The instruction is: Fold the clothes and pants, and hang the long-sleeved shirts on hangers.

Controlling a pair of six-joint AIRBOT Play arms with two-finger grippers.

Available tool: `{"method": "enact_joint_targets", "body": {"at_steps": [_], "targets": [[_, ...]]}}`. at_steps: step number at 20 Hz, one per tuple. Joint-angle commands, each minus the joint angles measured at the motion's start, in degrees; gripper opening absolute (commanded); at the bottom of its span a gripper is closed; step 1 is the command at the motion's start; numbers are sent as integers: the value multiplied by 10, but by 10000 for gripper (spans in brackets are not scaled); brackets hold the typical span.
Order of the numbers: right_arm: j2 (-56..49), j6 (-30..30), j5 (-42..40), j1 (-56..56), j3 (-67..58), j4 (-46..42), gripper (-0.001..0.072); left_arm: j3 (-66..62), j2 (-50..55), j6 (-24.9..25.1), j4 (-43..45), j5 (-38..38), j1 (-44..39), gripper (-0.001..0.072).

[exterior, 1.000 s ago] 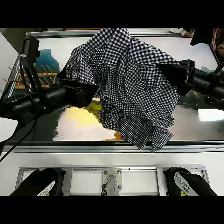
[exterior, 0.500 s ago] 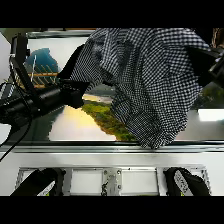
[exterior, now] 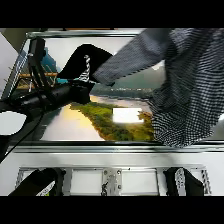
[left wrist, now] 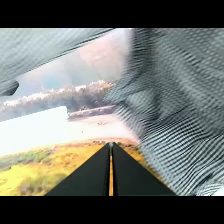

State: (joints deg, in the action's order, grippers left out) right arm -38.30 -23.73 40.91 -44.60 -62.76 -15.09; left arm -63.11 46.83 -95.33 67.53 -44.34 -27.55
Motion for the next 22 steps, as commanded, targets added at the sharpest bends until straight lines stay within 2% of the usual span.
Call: {"method": "enact_joint_targets", "body": {"at_steps": [1,5,10,17,22], "targets": [[8,-61,-113,-71,-27,-105,5,0,22,10,0,0,0,11],[-12,-113,-181,-137,-75,-172,5,0,41,11,0,0,0,10],[-67,-232,-186,-211,-173,-251,5,0,44,11,1,13,0,11],[-123,-236,-172,-228,-306,-269,5,0,44,10,0,18,0,11],[-122,-270,-169,-228,-321,-300,5,0,44,10,0,17,0,11]]}}
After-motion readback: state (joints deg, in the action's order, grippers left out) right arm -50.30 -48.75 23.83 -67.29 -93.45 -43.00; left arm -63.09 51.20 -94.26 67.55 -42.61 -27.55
